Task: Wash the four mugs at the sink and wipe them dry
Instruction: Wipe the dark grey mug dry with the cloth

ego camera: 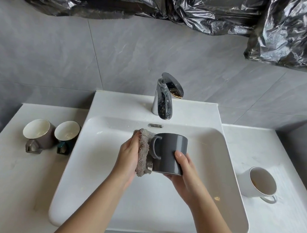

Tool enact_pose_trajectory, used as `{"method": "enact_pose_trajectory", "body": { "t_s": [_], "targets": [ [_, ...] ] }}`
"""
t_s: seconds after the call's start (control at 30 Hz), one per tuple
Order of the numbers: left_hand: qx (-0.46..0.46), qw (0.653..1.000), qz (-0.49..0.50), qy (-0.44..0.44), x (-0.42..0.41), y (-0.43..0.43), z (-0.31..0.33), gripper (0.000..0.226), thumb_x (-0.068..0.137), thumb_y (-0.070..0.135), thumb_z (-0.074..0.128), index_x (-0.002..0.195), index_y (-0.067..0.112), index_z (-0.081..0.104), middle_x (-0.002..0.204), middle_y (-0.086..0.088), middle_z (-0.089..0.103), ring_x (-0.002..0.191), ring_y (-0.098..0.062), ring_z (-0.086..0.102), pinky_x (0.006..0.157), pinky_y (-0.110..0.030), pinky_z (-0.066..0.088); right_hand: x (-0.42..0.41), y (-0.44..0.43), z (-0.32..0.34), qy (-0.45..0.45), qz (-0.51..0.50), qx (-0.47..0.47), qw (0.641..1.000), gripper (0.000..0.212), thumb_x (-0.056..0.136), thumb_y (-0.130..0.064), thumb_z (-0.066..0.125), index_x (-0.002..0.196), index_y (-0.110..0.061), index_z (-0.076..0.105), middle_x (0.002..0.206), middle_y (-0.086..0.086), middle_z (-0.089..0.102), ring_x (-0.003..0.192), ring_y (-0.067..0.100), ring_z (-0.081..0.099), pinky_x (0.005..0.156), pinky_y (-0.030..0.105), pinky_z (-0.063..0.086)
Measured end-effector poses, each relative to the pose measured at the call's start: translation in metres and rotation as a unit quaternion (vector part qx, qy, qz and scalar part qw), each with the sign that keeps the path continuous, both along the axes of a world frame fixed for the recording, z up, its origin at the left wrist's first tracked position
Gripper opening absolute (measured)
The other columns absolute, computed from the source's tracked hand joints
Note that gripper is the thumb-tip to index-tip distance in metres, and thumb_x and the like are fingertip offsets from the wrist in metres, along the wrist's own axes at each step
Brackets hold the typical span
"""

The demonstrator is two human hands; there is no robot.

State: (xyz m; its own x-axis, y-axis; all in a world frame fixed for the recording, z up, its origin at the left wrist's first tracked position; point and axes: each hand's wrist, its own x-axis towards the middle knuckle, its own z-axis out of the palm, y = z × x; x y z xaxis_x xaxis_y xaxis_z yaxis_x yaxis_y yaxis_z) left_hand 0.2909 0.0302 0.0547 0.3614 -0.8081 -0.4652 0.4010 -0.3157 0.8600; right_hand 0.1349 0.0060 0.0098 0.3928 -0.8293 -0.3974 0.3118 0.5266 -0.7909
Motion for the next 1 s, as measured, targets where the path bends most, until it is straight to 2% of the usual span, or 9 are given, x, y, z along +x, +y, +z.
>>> {"method": "enact_pose_trajectory", "body": {
  "t_s": [0.13, 0.2, 0.27, 0.37, 0.5, 0.7, 0.77, 0.9, 1.0],
  "targets": [
    [-0.014, 0.997, -0.023, -0.076, -0.003, 0.013, -0.001, 0.033, 0.099, 0.043, 0.046, 0.095, 0.020, 0.069, 0.083, -0.005, 0.072, 0.072, -0.026, 0.067, 0.052, -0.043, 0.054, 0.004, 0.001, 0.006, 0.111, -0.031, -0.042, 0.992, 0.063, 0.067, -0.030, 0.080, 0.123, -0.013, 0.055, 0.119, 0.016, 0.068, 0.099, 0.020, 0.070, 0.088, 0.042, 0.059],
    [-0.036, 0.990, -0.027, -0.133, -0.007, 0.011, -0.009, 0.012, 0.096, 0.032, 0.056, 0.098, 0.024, 0.065, 0.088, 0.005, 0.070, 0.081, -0.015, 0.065, 0.075, -0.046, 0.055, 0.011, 0.007, 0.007, 0.166, -0.045, -0.089, 0.981, 0.061, 0.072, -0.021, 0.082, 0.123, -0.014, 0.050, 0.117, 0.015, 0.066, 0.093, 0.010, 0.069, 0.072, 0.028, 0.059],
    [-0.023, 0.984, -0.010, -0.176, -0.006, 0.005, -0.017, 0.010, 0.096, 0.024, 0.058, 0.104, 0.026, 0.062, 0.101, 0.009, 0.069, 0.098, -0.011, 0.065, 0.092, -0.034, 0.051, 0.017, 0.013, 0.007, 0.178, -0.035, -0.125, 0.975, 0.057, 0.079, -0.016, 0.078, 0.126, -0.016, 0.045, 0.115, 0.009, 0.064, 0.088, 0.001, 0.067, 0.067, 0.019, 0.055],
    [-0.028, 0.974, 0.003, -0.223, 0.000, -0.003, -0.018, 0.015, 0.098, 0.021, 0.053, 0.100, 0.020, 0.067, 0.096, 0.006, 0.071, 0.096, -0.015, 0.066, 0.088, -0.031, 0.051, 0.014, 0.014, 0.007, 0.126, -0.009, -0.115, 0.985, 0.069, 0.070, -0.041, 0.075, 0.131, -0.023, 0.046, 0.120, 0.005, 0.067, 0.109, 0.012, 0.065, 0.086, 0.028, 0.054],
    [-0.048, 0.960, -0.047, -0.270, 0.005, -0.008, -0.020, 0.019, 0.099, 0.025, 0.051, 0.088, 0.019, 0.066, 0.084, 0.003, 0.070, 0.085, -0.020, 0.065, 0.079, -0.034, 0.049, 0.002, 0.012, 0.001, -0.016, 0.064, -0.081, 0.995, 0.086, 0.077, -0.049, 0.078, 0.142, -0.008, 0.041, 0.141, 0.018, 0.054, 0.134, 0.035, 0.047, 0.111, 0.055, 0.038],
    [-0.030, 0.995, -0.051, -0.085, 0.010, -0.010, -0.022, 0.026, 0.100, 0.023, 0.049, 0.081, 0.013, 0.064, 0.079, -0.005, 0.062, 0.078, -0.017, 0.056, 0.070, -0.031, 0.043, 0.006, 0.020, -0.002, -0.050, 0.114, -0.073, 0.989, 0.079, 0.072, -0.049, 0.082, 0.133, -0.006, 0.054, 0.130, 0.020, 0.062, 0.119, 0.033, 0.060, 0.103, 0.050, 0.047],
    [-0.015, 0.990, -0.045, -0.129, 0.009, -0.012, -0.023, 0.028, 0.100, 0.029, 0.049, 0.086, 0.012, 0.066, 0.083, -0.002, 0.067, 0.080, -0.018, 0.060, 0.073, -0.033, 0.046, 0.008, 0.018, -0.002, -0.020, 0.086, -0.089, 0.992, 0.081, 0.067, -0.044, 0.086, 0.129, -0.003, 0.055, 0.123, 0.020, 0.066, 0.115, 0.032, 0.062, 0.101, 0.048, 0.048],
    [-0.028, 0.971, 0.115, -0.206, 0.008, -0.006, -0.022, 0.027, 0.100, 0.036, 0.047, 0.097, 0.016, 0.066, 0.093, 0.001, 0.071, 0.094, -0.020, 0.065, 0.089, -0.037, 0.051, 0.013, 0.015, 0.000, 0.088, 0.030, -0.138, 0.986, 0.074, 0.063, -0.032, 0.079, 0.129, -0.013, 0.052, 0.120, 0.015, 0.067, 0.110, 0.027, 0.065, 0.086, 0.038, 0.056],
    [-0.076, 0.978, 0.059, -0.185, -0.002, -0.001, -0.013, 0.028, 0.099, 0.040, 0.046, 0.105, 0.022, 0.067, 0.105, 0.007, 0.071, 0.104, -0.011, 0.064, 0.096, -0.034, 0.048, 0.017, 0.015, 0.005, 0.115, 0.012, -0.161, 0.980, 0.077, 0.062, -0.035, 0.078, 0.129, -0.014, 0.047, 0.121, 0.012, 0.065, 0.104, 0.016, 0.066, 0.075, 0.026, 0.056]
  ]
}}
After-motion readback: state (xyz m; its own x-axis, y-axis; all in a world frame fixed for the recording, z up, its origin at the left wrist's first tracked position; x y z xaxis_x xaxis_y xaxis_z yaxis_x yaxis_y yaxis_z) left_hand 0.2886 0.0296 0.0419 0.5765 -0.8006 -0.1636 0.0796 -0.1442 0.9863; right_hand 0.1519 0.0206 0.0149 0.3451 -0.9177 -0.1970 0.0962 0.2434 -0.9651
